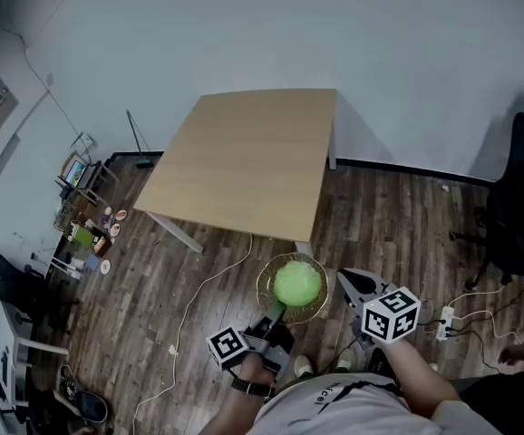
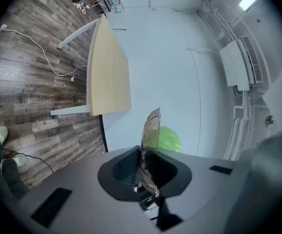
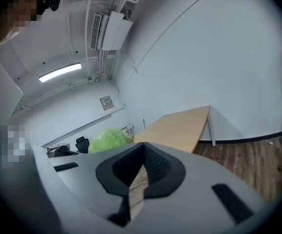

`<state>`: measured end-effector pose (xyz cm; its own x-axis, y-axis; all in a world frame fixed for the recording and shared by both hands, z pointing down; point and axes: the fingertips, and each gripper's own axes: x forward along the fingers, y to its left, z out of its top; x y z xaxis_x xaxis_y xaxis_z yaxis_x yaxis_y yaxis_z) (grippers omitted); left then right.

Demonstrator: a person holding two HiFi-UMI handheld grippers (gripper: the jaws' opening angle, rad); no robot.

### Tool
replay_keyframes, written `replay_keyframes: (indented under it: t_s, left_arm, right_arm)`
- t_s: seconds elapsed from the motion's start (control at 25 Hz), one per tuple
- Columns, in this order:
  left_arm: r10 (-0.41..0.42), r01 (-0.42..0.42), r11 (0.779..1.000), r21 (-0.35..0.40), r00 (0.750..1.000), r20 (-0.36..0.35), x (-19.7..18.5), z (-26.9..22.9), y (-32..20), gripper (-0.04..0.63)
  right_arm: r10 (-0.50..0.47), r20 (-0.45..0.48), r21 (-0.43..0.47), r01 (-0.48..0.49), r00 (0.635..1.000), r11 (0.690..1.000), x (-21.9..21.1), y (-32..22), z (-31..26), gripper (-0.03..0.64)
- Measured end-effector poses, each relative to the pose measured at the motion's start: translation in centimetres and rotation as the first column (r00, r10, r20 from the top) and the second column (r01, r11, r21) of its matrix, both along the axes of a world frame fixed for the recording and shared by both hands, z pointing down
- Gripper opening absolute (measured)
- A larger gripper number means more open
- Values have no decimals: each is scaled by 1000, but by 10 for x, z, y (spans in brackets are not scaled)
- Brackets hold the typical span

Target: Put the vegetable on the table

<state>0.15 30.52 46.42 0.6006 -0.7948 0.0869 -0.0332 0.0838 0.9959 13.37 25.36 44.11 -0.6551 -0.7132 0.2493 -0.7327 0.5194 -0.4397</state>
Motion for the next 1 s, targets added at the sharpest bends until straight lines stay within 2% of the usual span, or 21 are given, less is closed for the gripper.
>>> replay_keyframes:
  t_s: [0.32,0.6,0.8,1.0]
  left_arm:
    - [-21,21,1000,-22,1000,-21,11,4,10,38]
    - [-50,49,998,-36,999,-18,19,11,10,38]
    - [-90,88,995,-50,996,-28,19,17,9,40]
    - [-105,103,993,-63,994,-24,9,23,-2,38]
  right_arm:
    - [-16,-6,-6,16,1000,1000,11,9,3,12]
    - [-43,39,4,43,998,999,23,10,1,12]
    - [-49,48,-11,50,998,999,32,7,9,12]
    - [-58,56,-19,59,997,998,22,-4,11,12]
